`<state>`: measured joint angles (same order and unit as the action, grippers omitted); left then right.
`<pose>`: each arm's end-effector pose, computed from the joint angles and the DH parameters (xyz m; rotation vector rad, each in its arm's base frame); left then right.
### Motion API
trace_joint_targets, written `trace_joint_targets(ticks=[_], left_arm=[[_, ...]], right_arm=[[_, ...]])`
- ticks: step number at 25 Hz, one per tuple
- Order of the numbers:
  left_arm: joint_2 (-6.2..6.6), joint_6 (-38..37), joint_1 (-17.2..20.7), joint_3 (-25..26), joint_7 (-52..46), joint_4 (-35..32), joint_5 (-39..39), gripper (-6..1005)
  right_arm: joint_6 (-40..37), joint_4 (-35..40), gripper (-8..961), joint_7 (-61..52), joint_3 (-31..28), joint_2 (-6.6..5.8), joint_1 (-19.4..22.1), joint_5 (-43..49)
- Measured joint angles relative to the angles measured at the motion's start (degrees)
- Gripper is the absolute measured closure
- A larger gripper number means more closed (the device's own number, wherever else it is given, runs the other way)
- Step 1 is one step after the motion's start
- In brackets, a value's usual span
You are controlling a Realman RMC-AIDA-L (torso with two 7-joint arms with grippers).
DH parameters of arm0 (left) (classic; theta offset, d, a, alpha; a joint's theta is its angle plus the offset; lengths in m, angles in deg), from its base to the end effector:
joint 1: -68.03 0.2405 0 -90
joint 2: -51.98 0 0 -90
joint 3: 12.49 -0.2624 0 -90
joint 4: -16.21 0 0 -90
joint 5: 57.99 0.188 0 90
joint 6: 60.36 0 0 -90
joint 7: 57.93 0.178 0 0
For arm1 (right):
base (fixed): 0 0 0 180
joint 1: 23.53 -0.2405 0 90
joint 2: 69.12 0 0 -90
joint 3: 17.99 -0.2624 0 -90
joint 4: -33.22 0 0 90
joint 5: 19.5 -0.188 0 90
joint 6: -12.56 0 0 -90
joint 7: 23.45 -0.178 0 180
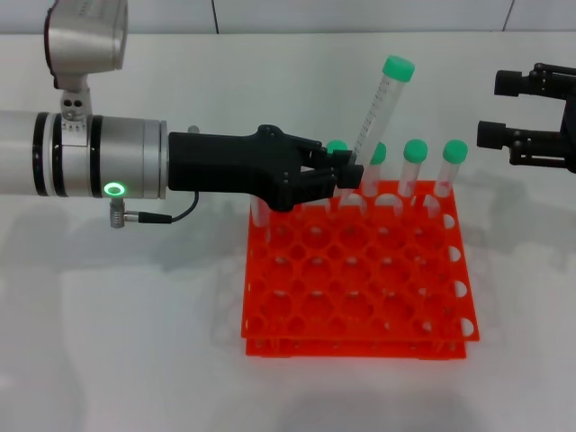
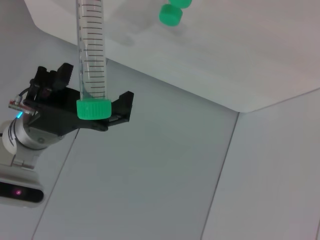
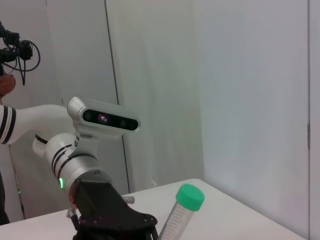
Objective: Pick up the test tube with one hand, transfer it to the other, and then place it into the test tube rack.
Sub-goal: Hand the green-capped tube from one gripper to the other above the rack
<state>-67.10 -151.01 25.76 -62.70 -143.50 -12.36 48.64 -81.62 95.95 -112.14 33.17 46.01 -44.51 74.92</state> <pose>-0.1579 0.3369 -0.0681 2.9349 0.6178 0.8574 0.2010 0.3205 0.0498 -2.6470 0.3105 0.8123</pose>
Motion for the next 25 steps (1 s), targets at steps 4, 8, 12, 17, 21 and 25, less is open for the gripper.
trace_joint_targets(ticks=[4, 8, 12, 17, 21, 25], left_arm=[[0.0, -0.1, 0.1, -0.1, -0.1, 0.0, -0.1, 808], [0.05, -0.1, 0.1, -0.1, -0.1, 0.0, -0.1, 808], [0.07, -0.2, 0.1, -0.1, -0.1, 0.0, 0.1, 808], [0.19, -0.4, 0.1, -0.2, -0.1, -0.2, 0.1, 808], [0.41, -1.0, 0.1, -0.2, -0.1, -1.0, 0.2, 808], [0.64, -1.1, 0.1, -0.2, -0.3, -1.5, 0.2, 808]], right_arm=[[-0.4, -0.1, 216, 0.0, 0.3, 0.01, -0.1, -0.1], [-0.5, -0.1, 216, 0.0, 1.3, 0.03, -0.6, -0.3], [-0.2, -0.1, 216, 0.0, 2.2, 0.09, -0.6, -0.7], [-0.1, -0.2, 217, 0.0, 2.3, 0.09, -0.6, -0.8], [-0.1, -0.3, 217, 0.1, 2.3, 0.09, -0.6, -0.9], [0.0, -0.4, 217, 0.2, 2.3, 0.1, -0.6, -1.0]])
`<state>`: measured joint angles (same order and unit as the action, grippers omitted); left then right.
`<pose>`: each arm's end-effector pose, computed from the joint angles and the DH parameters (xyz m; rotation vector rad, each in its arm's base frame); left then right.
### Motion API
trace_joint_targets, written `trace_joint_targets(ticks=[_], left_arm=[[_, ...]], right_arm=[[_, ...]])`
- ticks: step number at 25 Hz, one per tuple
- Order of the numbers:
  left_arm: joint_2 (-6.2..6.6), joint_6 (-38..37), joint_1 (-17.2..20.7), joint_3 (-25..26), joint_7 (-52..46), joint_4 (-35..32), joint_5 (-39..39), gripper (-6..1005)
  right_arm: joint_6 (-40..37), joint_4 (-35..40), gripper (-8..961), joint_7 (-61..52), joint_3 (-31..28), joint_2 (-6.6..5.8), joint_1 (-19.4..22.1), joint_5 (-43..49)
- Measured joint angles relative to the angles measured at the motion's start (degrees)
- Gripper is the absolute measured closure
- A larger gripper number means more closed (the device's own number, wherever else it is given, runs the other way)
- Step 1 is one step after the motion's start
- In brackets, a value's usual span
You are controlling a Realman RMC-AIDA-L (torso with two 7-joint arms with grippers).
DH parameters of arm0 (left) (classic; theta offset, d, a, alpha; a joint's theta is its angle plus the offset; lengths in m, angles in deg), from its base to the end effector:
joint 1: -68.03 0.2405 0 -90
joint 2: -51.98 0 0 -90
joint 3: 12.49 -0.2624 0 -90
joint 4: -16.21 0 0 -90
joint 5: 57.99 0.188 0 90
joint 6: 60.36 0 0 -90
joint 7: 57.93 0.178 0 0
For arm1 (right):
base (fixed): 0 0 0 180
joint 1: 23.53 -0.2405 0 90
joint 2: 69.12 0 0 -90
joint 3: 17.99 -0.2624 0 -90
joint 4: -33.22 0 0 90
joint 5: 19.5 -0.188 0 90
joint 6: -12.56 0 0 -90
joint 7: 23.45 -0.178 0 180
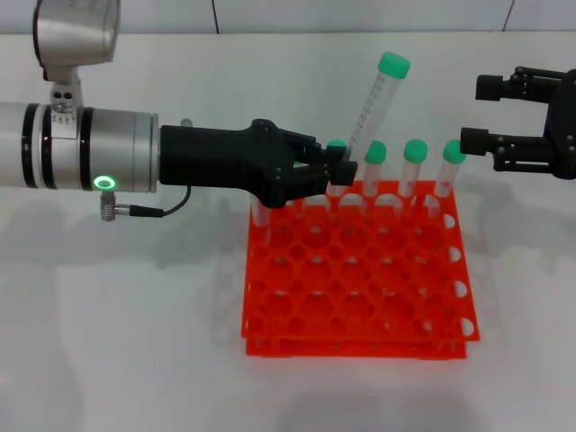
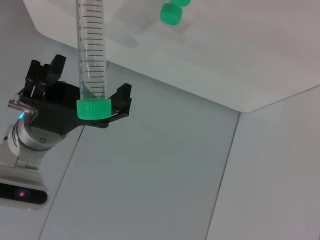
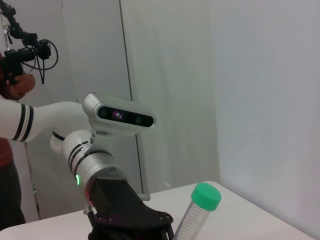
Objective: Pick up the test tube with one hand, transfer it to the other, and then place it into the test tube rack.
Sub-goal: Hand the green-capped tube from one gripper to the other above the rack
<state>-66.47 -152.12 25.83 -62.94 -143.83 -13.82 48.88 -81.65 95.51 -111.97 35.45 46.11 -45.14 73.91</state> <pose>-0.1578 0.3380 -0.0614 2.9457 0.5821 0.8413 0.1927 0.3194 0.0420 -2.6845 0.2877 0.8324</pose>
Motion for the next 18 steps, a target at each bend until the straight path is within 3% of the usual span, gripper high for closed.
trace_joint_targets(ticks=[18], left_arm=[[0.04, -0.6, -0.1, 0.0, -0.6, -0.1, 0.5, 808]], right_arm=[[0.1, -0.1, 219, 0.0, 0.2, 0.0, -0.1, -0.8]])
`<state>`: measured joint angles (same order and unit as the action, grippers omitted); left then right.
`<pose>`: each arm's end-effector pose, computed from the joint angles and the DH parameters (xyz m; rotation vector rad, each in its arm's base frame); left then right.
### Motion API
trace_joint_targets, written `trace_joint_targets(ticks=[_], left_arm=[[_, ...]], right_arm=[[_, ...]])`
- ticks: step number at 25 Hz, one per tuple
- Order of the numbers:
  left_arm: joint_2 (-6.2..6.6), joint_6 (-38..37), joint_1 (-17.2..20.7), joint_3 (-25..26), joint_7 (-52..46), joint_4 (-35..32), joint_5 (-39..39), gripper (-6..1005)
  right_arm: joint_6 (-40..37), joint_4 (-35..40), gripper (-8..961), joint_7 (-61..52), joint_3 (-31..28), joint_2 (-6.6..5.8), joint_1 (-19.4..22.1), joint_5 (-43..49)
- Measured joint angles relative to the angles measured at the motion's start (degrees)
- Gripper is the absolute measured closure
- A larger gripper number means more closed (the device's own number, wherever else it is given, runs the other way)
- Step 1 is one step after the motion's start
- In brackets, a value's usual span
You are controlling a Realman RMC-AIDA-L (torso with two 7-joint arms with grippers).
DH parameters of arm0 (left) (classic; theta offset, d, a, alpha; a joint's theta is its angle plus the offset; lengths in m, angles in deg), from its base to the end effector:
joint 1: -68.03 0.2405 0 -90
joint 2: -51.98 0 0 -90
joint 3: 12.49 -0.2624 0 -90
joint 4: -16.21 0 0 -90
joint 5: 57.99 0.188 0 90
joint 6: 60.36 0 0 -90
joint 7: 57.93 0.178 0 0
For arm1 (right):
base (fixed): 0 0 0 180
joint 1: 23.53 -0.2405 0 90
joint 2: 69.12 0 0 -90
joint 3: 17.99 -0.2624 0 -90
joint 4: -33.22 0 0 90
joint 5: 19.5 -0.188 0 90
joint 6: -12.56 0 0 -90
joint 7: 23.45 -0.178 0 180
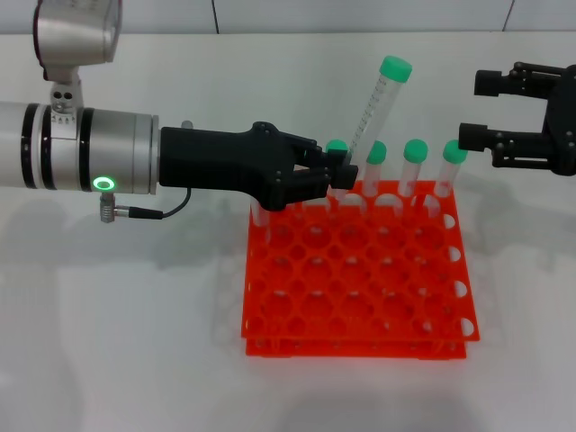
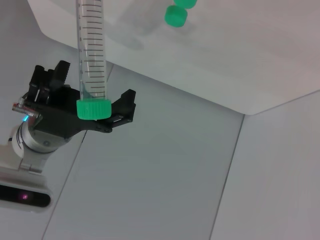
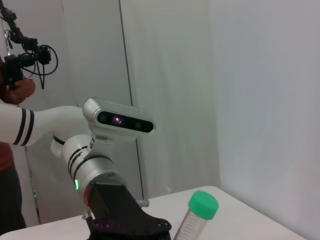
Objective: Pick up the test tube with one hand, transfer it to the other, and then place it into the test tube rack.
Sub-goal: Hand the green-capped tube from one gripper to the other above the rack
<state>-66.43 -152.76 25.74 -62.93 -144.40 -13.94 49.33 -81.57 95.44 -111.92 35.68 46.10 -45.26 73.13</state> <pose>-0.1576 0.3363 -0.0613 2.9339 0.5845 0.8297 0.1901 0.3200 0.0426 -2.6811 0.2805 0.8488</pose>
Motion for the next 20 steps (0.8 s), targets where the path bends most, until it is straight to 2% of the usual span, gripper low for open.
trace_joint_targets(ticks=[6, 20], left_arm=[[-0.33, 0.0, 0.1, 0.0, 0.0, 0.0, 0.8, 808], [-0.5, 0.2, 0.1, 0.0, 0.0, 0.5, 1.6, 809]], right_arm=[[0.3, -0.4, 219, 0.1, 2.1, 0.0, -0.1, -1.3], [1.4, -3.5, 221, 0.2, 4.1, 0.18, -3.5, -1.4]])
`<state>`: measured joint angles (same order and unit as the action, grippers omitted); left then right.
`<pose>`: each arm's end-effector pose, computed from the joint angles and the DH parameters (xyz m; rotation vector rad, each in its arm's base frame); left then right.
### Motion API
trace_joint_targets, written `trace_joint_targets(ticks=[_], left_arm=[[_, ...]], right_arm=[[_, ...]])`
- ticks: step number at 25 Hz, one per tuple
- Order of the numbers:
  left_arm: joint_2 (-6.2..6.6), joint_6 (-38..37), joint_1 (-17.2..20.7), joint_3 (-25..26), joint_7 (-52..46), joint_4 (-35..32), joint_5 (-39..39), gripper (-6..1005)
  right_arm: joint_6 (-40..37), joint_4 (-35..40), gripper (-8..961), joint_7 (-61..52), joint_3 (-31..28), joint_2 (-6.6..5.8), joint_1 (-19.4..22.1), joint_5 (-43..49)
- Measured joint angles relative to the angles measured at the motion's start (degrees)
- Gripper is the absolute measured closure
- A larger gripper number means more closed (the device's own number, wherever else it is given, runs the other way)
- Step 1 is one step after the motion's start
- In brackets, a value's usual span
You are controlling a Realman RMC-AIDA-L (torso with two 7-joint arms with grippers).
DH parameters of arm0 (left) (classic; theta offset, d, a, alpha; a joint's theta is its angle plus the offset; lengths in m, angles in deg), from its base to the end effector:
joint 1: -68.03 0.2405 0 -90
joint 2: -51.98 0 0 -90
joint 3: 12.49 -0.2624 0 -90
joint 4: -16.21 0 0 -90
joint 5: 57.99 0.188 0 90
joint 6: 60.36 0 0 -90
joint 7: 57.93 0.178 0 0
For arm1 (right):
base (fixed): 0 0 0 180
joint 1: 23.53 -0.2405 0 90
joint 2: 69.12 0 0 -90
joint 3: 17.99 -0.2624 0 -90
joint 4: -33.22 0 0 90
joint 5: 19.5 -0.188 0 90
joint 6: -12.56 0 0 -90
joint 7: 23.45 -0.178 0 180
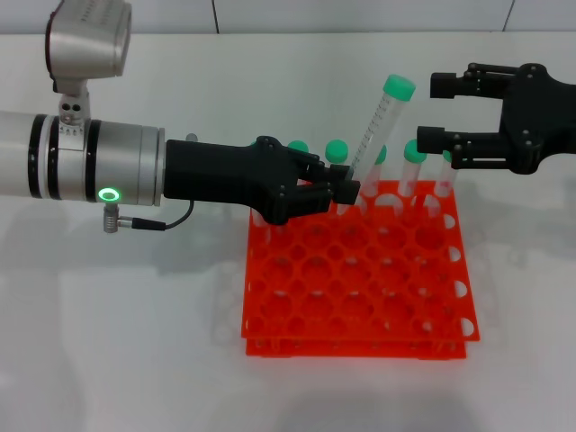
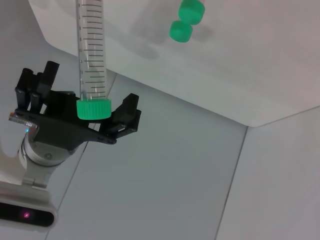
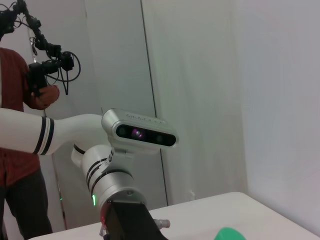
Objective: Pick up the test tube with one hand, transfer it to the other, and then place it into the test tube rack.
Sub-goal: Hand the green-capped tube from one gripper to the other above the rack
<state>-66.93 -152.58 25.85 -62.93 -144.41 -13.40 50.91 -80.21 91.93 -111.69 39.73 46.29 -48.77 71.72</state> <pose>-0.1610 0.3315 -0.0678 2.9243 0.6000 0.7939 0.1712 0.3271 0.0238 -2.7484 0.2635 0.8925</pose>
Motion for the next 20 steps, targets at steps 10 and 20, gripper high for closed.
trace_joint_targets(ticks=[10, 20], left_arm=[[0.0, 0.2, -0.1, -0.3, 0.0, -0.1, 0.0, 809], [0.41, 0.5, -0.3, -0.6, 0.3, -0.4, 0.1, 809]], right_arm=[[0.4, -0.3, 221, 0.0, 0.3, 0.17, -1.5, 0.0], [0.8, -2.1, 222, 0.0, 0.4, 0.17, -2.6, -1.5]])
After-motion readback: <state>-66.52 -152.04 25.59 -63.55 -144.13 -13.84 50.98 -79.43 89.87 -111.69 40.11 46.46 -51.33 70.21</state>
